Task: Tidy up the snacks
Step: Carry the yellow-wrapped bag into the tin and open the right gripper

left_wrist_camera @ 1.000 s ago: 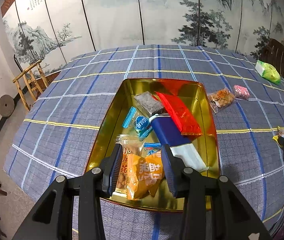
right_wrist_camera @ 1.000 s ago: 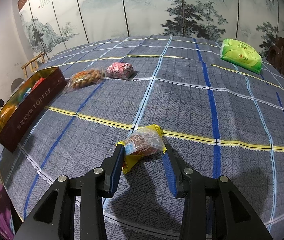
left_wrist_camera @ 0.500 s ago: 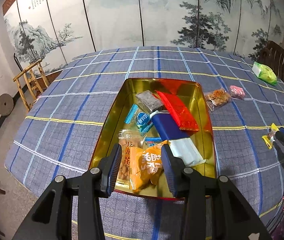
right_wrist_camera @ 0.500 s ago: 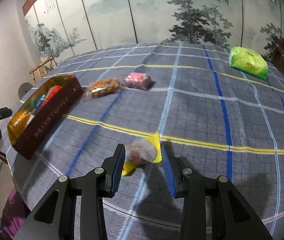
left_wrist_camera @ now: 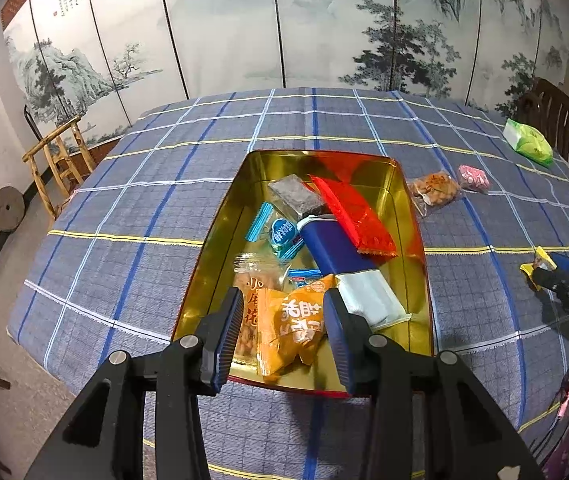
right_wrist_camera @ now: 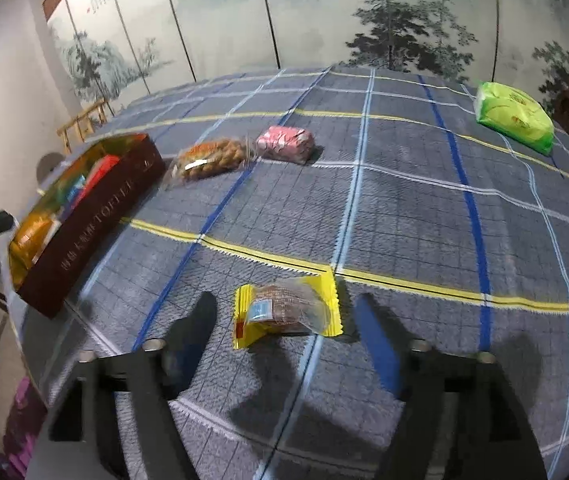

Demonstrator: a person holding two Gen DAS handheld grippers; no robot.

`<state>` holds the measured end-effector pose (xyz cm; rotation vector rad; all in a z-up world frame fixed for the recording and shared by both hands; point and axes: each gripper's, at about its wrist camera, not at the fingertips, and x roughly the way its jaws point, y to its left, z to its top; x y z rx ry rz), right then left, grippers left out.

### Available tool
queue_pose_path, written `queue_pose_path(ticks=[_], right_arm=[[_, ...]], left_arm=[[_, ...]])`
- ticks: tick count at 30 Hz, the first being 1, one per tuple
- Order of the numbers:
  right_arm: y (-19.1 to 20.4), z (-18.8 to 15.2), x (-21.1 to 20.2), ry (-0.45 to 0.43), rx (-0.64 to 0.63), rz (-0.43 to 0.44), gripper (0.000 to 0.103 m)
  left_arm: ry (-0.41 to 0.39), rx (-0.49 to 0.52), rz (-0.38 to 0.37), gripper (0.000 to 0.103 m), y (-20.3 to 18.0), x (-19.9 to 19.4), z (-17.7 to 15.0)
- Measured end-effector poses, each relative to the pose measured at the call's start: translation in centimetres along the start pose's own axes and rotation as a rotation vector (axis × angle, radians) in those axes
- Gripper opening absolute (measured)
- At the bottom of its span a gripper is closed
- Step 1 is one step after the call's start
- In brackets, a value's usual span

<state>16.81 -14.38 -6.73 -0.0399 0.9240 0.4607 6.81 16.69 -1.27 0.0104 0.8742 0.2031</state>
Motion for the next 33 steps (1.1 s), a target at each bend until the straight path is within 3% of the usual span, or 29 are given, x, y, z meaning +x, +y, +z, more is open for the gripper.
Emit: queue_pose_path(ticks=[2,4,7,14,22,33], right_arm=[[0.5,0.1,0.6,0.007,-0.017,0.003,0.072],[1.0,0.0,1.1,0.008,-0.041,-0.049,0.055],[0.7,0.2,0.9,0.010,-0.022,-0.027,0.035],[2.8,1.4,-1.4,-0.033,-0.066,0.004,0.035],[8.9,6.2,-3.2,-0.108,-0.134,0.131,0.035],[18.6,12.1,2.7,-0.065,-0.239,0.267,0.035]], left_arm=[[0.000,0.005,-0.001,0.039,-0.2,0.1,0.0],[0.001,0.009,0.000,0.039,-0.2,0.2,0.1],[0.000,0.003,-0.004,0.039,-0.1,0.3,0.2],[-0.024,-0.020,-0.017,0.046,0.7,-0.9,0.2],[-0.036,-0.023,-0.019,0.047,1.6,-1.9,-0.2],[-0.050,-0.031,-0.019,0.053,3.3,-2.7,-0.8]])
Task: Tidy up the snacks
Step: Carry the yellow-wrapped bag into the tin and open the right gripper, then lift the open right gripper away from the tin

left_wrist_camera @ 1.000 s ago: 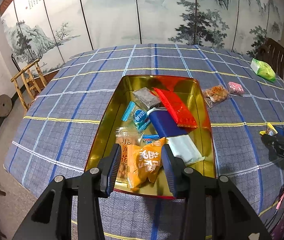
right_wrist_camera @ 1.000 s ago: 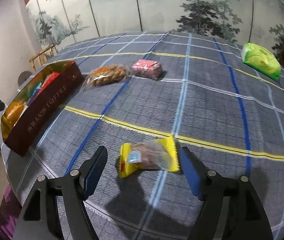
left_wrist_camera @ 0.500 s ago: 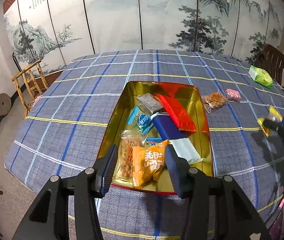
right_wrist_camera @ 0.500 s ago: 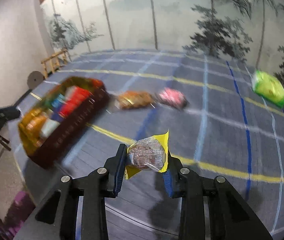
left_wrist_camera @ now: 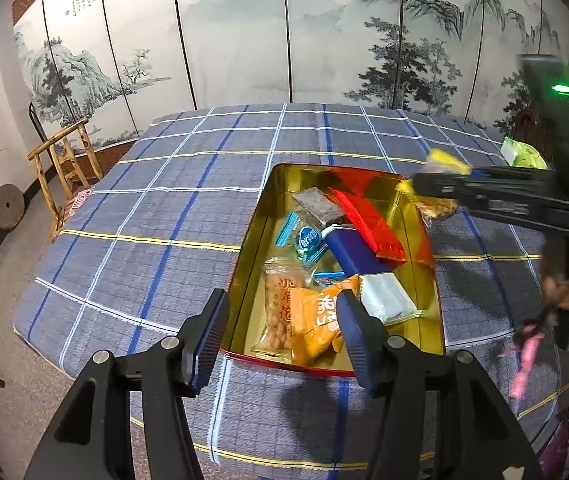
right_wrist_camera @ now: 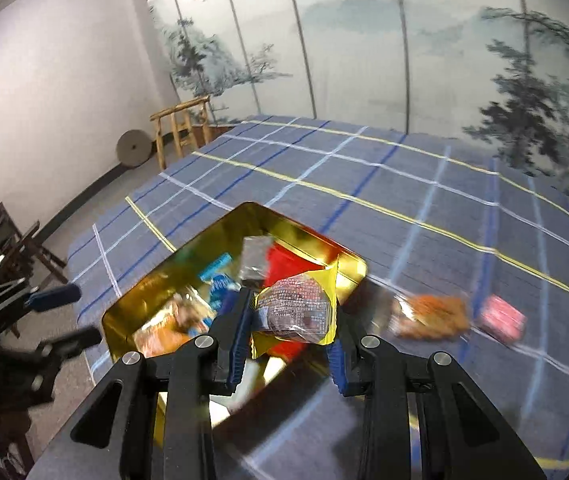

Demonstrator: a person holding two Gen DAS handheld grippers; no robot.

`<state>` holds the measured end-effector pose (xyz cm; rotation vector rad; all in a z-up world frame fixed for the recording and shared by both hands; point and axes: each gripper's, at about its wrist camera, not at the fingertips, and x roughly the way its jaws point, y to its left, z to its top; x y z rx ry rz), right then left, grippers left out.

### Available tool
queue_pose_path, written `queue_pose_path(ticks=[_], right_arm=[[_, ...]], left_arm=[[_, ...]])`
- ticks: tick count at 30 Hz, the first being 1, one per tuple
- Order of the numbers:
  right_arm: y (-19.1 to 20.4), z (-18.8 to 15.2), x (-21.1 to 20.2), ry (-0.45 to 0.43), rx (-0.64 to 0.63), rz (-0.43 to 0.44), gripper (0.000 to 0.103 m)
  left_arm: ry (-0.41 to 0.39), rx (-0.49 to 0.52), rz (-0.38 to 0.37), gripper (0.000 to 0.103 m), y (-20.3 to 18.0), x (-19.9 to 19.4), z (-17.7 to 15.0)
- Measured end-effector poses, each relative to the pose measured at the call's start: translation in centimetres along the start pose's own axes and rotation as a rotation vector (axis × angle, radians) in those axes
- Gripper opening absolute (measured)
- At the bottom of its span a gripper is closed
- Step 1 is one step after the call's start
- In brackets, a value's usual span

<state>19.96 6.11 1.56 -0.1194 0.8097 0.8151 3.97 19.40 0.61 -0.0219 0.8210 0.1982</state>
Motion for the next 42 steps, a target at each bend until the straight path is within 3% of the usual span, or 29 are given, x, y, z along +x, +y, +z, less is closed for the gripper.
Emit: queue_pose_path(ticks=[12,22,25,30,38,42], right_arm=[[1.3,1.9,7.4,0.099,-0.060,-0.046,0.035],[1.9,2.2,9.3,0.120,-0.103,-0.075,0.037],[2.0,2.3,9.4,0.120,-0.109,-0.083,0.042],[1.8,2.6,9.0,0.089,-0.083,-0.089,0.062],[2.1,3.0,6.3,-0.005,-0.070,-0.090,0.072],[1.0,1.5,3.0,-0.083,-0.055,-0.135,0.077]], left_arm=[[-0.002,-0.008,-0.012,0.055,1.1,0.4,0.0],[0.019,-0.017,-0.017,0.055,1.5,1.5,-0.1],[0.021,-0.021,-0.018,0.055,1.6,1.6,-0.2],[0.025,-0.027,-0.019,0.055,1.7,1.6,-0.3],[0.019,-0.020,-0.010,0.058,1.7,1.4,-0.3],[0.000,-0.009,0.012,0.065,1.5,0.9,-0.3]])
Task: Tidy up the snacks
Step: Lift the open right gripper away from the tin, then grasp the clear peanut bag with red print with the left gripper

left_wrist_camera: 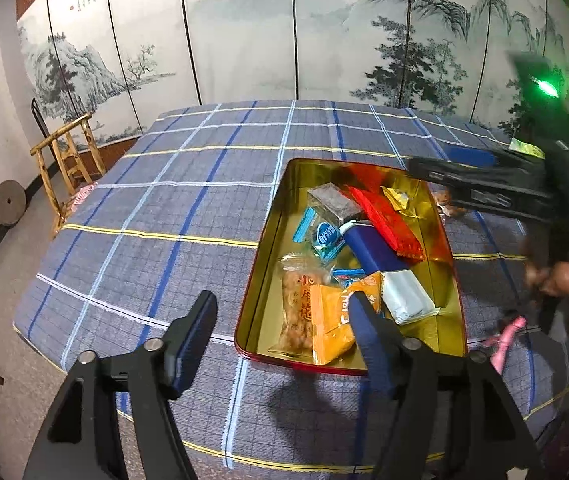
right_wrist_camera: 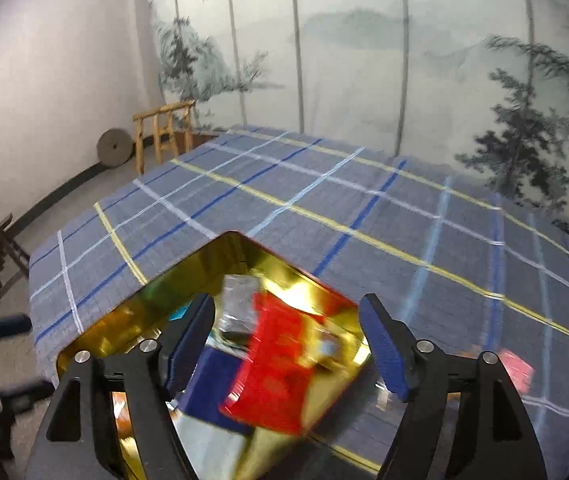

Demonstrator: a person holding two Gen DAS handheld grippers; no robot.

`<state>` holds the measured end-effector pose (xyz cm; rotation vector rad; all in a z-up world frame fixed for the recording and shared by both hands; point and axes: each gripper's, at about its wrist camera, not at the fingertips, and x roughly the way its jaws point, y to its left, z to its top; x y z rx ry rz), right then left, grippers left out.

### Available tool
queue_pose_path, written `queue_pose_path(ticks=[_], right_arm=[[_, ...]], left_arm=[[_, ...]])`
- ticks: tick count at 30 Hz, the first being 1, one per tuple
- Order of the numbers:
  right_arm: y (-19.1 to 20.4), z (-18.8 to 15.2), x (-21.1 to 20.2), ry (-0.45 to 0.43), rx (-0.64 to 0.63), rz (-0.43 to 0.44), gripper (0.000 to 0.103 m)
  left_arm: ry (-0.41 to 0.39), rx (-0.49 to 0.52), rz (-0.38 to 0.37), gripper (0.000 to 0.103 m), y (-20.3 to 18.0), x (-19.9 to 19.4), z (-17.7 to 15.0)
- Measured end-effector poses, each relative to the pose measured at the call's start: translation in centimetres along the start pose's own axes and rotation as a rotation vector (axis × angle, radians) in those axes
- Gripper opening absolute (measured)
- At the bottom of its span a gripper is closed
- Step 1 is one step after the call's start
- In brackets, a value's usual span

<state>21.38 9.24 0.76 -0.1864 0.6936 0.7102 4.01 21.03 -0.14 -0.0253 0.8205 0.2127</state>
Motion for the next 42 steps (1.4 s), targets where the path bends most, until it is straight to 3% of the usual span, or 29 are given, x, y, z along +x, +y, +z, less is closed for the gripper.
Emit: queue_pose_path(ticks=[5,10,13,18,24,31,37,42], right_arm=[[-4.1,-3.7,-4.2,-0.008,0.041,-0.102,0.079],[-10.7,-9.1,-8.3,0.053,0.124,-0.256,0.080],[-14.7,-11.7,-10.2,0.078,0.155,-0.367,0.080],[-19.5,-14.6,-12.3,0.105,0.212,-0.464,0.080],[-22.1,-16.8,-13.3,0.096,0.281,-0.445,0.080],[-22.6,-18.2,-13.8,0.058,0.332,-0.395,0.081],[-22.4,-18.2,-14.1,0.029,0.333,-0.361,0.084],[-22.2,-18.2,-14.0,0.025,0.327,-0.343,0.085]], left_arm=[[-0.014,0.043,-0.005,0.067,-1.2,-0.8,0.1],[-0.042,0.134,-0.009,0.076,-4.1,-1.8,0.8],[-0.041,0.195,-0.054,0.078,-6.4,-2.1,1.5],[0.003,0.322,-0.190,0.080,-11.1,-1.3,3.6],[0.073,0.509,-0.377,0.083,-17.5,2.7,7.3],[0.136,0.827,-0.358,0.083,-24.1,10.0,10.0],[0.212,0.942,-0.367,0.083,-25.6,15.2,11.7],[0.298,0.948,-0.387,0.081,-25.4,18.7,12.2]])
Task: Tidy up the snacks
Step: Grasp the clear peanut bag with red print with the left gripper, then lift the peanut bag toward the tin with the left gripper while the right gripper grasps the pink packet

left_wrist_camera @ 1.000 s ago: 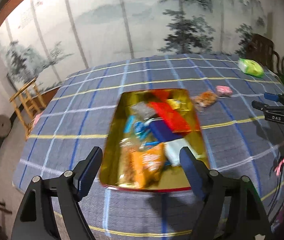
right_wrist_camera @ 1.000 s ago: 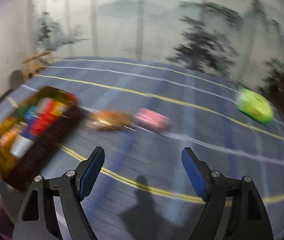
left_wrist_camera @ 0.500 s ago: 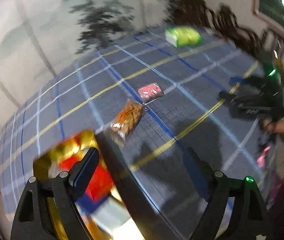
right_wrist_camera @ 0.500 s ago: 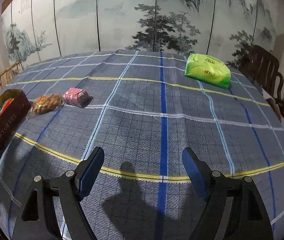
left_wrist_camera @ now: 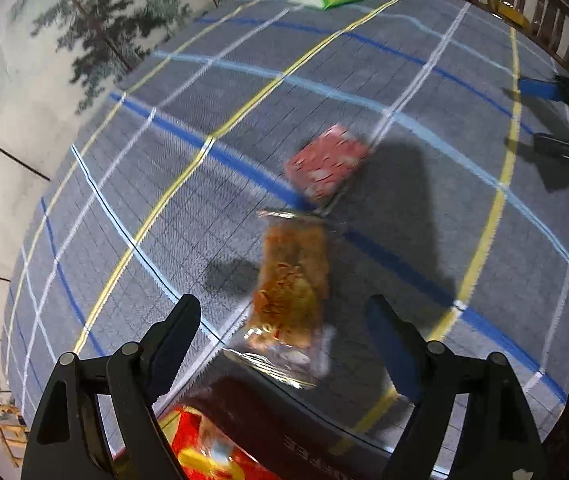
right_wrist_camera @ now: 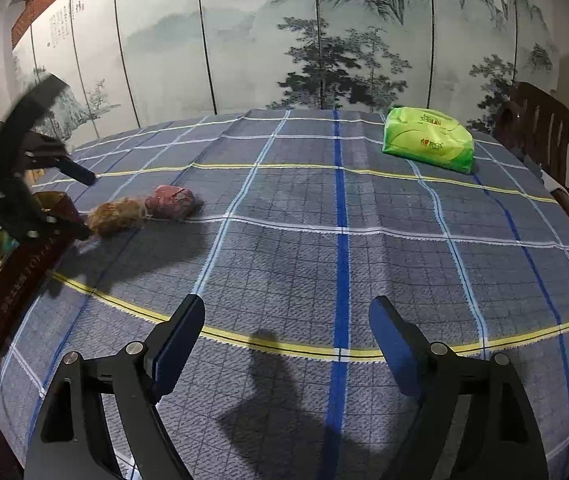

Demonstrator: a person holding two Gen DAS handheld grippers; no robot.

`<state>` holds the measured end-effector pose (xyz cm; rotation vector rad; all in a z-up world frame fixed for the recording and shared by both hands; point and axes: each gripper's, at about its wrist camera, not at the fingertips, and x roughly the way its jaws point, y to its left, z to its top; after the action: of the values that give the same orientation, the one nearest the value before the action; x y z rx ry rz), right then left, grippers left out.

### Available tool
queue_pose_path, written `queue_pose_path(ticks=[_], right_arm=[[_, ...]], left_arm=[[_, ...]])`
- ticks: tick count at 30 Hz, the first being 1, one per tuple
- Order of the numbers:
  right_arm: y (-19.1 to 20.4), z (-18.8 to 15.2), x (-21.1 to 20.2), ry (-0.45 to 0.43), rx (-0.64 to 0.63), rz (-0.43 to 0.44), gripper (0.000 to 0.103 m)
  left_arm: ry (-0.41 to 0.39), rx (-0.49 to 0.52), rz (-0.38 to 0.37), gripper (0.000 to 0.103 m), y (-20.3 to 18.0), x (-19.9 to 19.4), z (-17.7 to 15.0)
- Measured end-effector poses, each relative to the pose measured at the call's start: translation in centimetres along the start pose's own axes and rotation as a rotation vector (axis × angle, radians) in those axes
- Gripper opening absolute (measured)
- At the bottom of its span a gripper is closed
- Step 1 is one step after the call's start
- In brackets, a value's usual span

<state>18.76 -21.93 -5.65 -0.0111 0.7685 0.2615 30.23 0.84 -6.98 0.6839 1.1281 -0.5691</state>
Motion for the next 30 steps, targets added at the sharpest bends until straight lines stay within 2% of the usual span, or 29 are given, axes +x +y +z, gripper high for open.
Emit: queue_pose_path(ticks=[2,4,6,7,8,9,10,11,13,16,19,21,24,27,30], right_arm=[[0.0,0.0,0.0,0.001,0.006,0.007,0.086],[0.1,0.0,0.2,0.010,0.010,0.012,0.086],[0.3,0.0,0.4,0.018,0.011,0.013,0.087],[0.3,0.1,0.5,0.020,0.012,0.016,0.087],[0.3,0.1,0.6,0.022,0.014,0.019,0.087],[0.4,0.1,0.7,0.024,0.016,0.019,0.087],[0.3,0.2,0.7,0.027,0.021,0.020,0.087],[0.2,0.2,0.8,0.030,0.025,0.021,0.087],[-0.2,0.2,1.0,0.040,0.049,0.018,0.087],[-0.9,0.2,1.0,0.036,0.078,0.022,0.087],[-0.9,0.2,1.2,0.047,0.081,0.015,0.087],[-0.7,0.3,1.4,0.055,0.072,0.013,0.087],[-0.5,0.2,1.4,0.052,0.061,0.008,0.087],[-0.1,0.3,1.3,0.048,0.038,0.066,0.087],[1.7,1.1,1.6,0.049,-0.077,0.154,0.087]], left_arm=[[0.016,-0.009,-0.027,0.075,0.4,0.8,0.0],[0.038,-0.032,-0.097,0.052,0.9,1.7,-0.1],[0.030,-0.080,-0.166,0.041,1.6,1.8,0.0],[0.027,-0.104,-0.172,0.039,1.8,1.8,0.0],[0.023,-0.124,-0.156,0.039,1.8,1.9,0.0],[0.022,-0.150,-0.129,0.035,1.6,1.7,-0.1],[0.018,-0.170,-0.095,0.035,1.0,1.4,-0.1],[0.003,-0.189,-0.093,0.035,0.4,0.8,-0.2],[-0.071,-0.287,-0.097,0.035,-0.8,-1.7,-0.6],[-0.171,-0.428,-0.129,0.035,-2.6,-5.6,-2.2],[-0.239,-0.522,-0.163,0.035,-5.3,-9.0,-4.5],[-0.277,-0.560,-0.181,0.035,-6.8,-10.6,-5.7],[-0.309,-0.605,-0.160,0.035,-8.7,-13.2,-8.1],[-0.336,-0.652,-0.138,0.035,-9.2,-14.8,-10.2],[-0.345,-0.691,-0.099,0.035,-9.4,-16.3,-12.9]])
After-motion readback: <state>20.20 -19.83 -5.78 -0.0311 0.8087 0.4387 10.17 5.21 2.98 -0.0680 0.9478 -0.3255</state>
